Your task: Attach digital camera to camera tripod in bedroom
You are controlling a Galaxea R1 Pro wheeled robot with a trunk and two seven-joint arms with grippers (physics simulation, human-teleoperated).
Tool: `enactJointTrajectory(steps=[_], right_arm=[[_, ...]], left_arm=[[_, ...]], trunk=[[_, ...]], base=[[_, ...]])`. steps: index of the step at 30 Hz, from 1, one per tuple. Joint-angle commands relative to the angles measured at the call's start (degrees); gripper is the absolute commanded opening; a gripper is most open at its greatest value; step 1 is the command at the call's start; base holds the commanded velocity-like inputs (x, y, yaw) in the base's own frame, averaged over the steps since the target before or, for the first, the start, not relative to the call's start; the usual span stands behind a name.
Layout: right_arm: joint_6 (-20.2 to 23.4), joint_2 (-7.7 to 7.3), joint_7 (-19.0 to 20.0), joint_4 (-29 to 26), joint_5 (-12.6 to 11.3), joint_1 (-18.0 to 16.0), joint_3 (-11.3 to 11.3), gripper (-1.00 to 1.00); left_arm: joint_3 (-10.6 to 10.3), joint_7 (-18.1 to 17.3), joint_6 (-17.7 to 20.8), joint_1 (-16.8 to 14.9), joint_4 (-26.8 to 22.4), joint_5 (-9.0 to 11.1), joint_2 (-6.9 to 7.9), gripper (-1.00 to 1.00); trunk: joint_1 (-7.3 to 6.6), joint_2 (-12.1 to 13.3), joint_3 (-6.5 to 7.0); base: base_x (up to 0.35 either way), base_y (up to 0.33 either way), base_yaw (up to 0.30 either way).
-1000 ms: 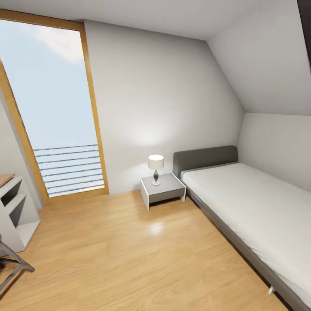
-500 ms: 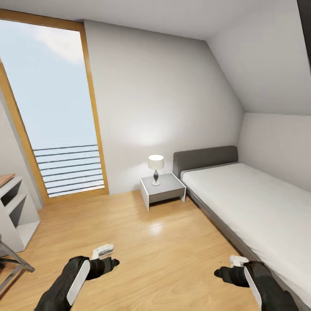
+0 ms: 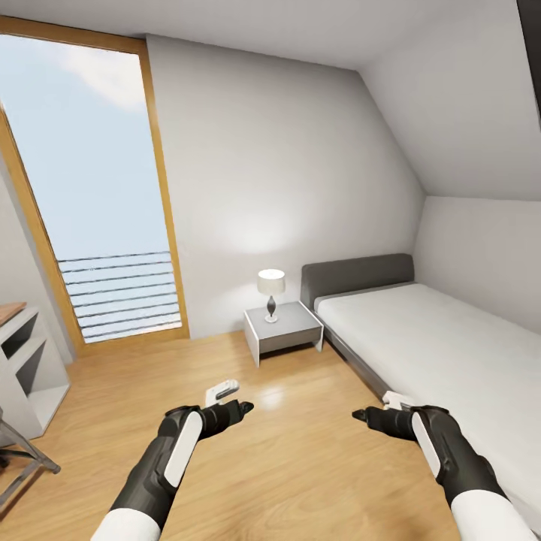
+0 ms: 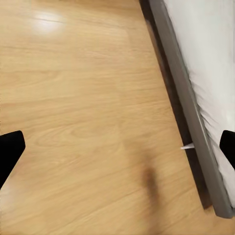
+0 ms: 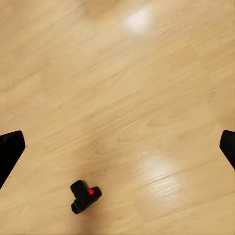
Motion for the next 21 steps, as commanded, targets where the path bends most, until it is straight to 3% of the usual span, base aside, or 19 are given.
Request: enactJointTrajectory(steps=[1, 5, 9, 21], right_arm=[[0.4, 0.13, 0.1, -0.2, -0.4, -0.1, -0.1, 1.00], [0.7, 0.52, 0.3, -0.5, -0.4, -0.1, 0.0, 1.00], [0.8, 0.68, 0.7, -0.6, -0.5, -0.1, 0.0, 1.00], [0.9, 0.73, 5.1, -0.6, -0.5, -0.2, 0.0, 1.00]], left_arm=[[-0.3, 0.7, 0.2, -0.1, -0.2, 0.6, -0.15, 1.00], [-2.0, 2.3, 0.1, -0.1, -0.5, 0.6, -0.44, 1.00], [-2.7, 3.8, 0.2, -0.1, -0.7, 0.9, -0.53, 1.00], [-2.7, 4.1, 0.6, -0.1, -0.7, 2.9, -0.37, 1.00]], trunk=[[0.01, -0.1, -0.09], [0.01, -0.1, -0.09], [0.89, -1.7, -0.81], [3.53, -6.5, -2.97]], base=[[0.000, 0.000, 0.000], [0.000, 0.000, 0.000], [0.000, 0.000, 0.000], [0.000, 0.000, 0.000]])
